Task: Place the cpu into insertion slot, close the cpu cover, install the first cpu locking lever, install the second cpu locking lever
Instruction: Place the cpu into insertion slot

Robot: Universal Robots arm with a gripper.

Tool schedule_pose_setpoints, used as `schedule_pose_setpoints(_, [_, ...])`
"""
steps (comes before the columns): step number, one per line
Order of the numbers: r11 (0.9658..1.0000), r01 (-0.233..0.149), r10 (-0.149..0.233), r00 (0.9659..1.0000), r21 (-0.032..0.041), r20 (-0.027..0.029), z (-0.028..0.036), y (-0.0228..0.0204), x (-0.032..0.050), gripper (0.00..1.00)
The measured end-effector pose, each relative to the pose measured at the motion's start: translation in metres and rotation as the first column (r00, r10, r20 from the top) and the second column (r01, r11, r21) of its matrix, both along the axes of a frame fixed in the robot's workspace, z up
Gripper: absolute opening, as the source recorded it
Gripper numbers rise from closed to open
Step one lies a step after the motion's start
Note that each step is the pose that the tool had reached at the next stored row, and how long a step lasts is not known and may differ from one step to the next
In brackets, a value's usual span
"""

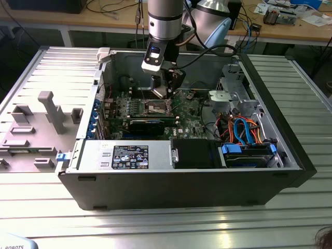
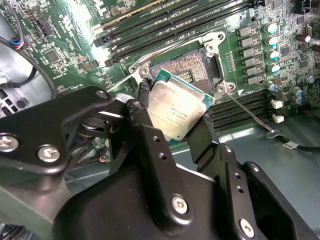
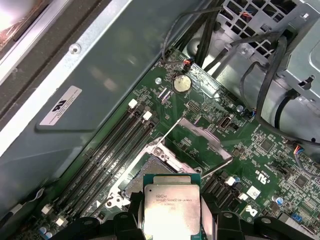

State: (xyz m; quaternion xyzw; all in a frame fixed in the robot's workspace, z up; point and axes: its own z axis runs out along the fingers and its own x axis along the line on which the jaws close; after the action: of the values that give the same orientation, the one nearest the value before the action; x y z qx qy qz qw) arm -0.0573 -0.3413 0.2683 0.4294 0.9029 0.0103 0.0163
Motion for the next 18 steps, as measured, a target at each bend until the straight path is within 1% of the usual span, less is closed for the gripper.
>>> schedule_pose_setpoints(18, [0.9996,0.028,-0.028,0.9996,-0.005,0.0001,-0.0009,0.0,0.0,0.55])
